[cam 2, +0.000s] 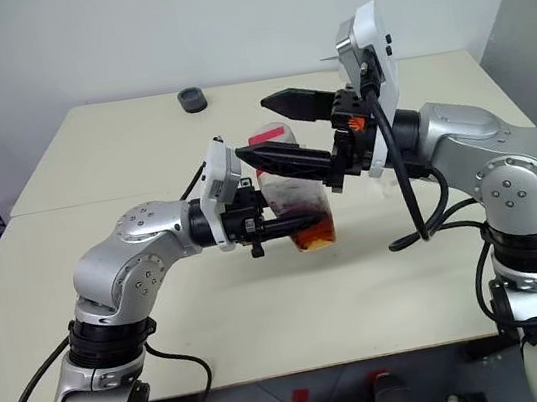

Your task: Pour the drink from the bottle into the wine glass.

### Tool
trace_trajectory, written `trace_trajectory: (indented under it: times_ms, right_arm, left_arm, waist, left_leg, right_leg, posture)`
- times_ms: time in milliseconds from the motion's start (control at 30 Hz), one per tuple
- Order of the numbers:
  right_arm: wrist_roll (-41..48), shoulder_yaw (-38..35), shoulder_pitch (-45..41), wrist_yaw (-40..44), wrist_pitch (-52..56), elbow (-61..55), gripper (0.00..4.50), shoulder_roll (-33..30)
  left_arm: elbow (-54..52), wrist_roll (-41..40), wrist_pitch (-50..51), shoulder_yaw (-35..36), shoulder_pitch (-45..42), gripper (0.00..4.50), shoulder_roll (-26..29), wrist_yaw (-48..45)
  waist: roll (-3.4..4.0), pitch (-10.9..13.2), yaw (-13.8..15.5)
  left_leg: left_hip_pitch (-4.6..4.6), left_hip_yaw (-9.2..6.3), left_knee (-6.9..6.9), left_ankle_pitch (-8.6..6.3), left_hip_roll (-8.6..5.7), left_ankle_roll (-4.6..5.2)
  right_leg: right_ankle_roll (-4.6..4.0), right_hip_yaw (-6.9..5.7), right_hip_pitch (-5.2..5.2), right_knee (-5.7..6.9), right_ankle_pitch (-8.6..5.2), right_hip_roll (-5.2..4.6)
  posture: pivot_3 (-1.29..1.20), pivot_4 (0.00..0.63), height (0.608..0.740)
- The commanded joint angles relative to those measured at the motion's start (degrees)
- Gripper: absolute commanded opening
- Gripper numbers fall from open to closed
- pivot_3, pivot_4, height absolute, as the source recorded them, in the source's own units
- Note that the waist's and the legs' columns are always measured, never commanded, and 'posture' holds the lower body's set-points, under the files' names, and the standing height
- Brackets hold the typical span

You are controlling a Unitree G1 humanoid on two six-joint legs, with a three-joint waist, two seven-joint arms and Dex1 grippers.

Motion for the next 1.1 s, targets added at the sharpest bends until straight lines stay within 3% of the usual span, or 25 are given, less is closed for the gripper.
trace_trajectory:
  times_ms: [33, 167, 433, 700, 867, 1100]
  right_arm:
    - [0.7, -1.0, -1.1, 0.5, -0.5, -1.3, 3.18, -0.2]
    - [0.7, -1.1, -0.8, 0.8, -0.3, -1.7, 1.78, -0.5]
    - [-1.2, -1.3, -2.2, 0.8, -1.5, -1.4, 1.77, -1.4]
    - [-11.5, -0.2, -5.4, 2.0, -10.3, 2.2, 1.77, -1.4]
    - [-7.7, -3.8, -3.9, -1.4, -6.4, 2.2, 1.77, 0.1]
    - [-13.2, -9.5, 11.1, -8.4, -7.5, -1.4, 1.77, -3.4]
  left_arm:
    - [-1.2, -0.4, -1.2, 0.6, -1.3, 1.79, -0.2, 0.0]
    - [-1.2, -0.4, -1.3, 0.6, -1.3, 1.79, -0.2, 0.0]
    - [-1.6, -0.5, -1.3, 0.5, -0.9, 1.79, -0.2, -0.1]
    - [-2.0, -0.5, -1.4, 0.4, -0.5, 1.79, -0.1, -0.3]
    - [-1.9, -0.4, -1.6, 0.6, -0.5, 1.79, 0.0, -0.2]
    - [-3.1, -0.4, -1.4, 0.6, 1.1, 1.79, -0.6, 1.4]
  waist:
    - [0.0, 0.0, 0.0]
    - [0.0, 0.0, 0.0]
    - [0.0, 0.0, 0.0]
    - [0.01, 0.0, 0.0]
    - [0.01, 0.0, 0.0]
    - [-0.02, 0.0, 0.3]
  left_leg:
    - [0.0, 0.0, 0.0, 0.0, 0.0, 0.0]
    - [0.0, 0.0, 0.0, 0.0, 0.0, 0.0]
    - [0.0, 0.0, 0.0, 0.0, 0.0, 0.0]
    - [0.01, 0.01, -0.01, 0.0, 0.01, 0.0]
    - [0.0, 0.02, 0.0, 0.0, 0.01, 0.0]
    - [-0.01, -0.04, 0.0, 0.0, -0.03, 0.0]
  right_leg:
    - [0.0, 0.0, 0.0, 0.0, 0.0, 0.0]
    - [0.0, 0.0, 0.0, 0.0, 0.0, 0.0]
    - [0.0, 0.0, 0.0, 0.0, 0.0, 0.0]
    - [0.0, -0.03, -0.01, 0.0, 0.0, 0.02]
    - [0.0, 0.02, -0.02, 0.01, 0.0, 0.01]
    - [0.0, 0.06, 0.08, -0.08, 0.0, -0.06]
  posture:
    - [0.0, 0.15, 0.74]
    - [0.0, 0.15, 0.74]
    - [0.0, 0.15, 0.74]
    - [0.0, 0.15, 0.74]
    - [0.0, 0.15, 0.74]
    - [0.0, 0.15, 0.74]
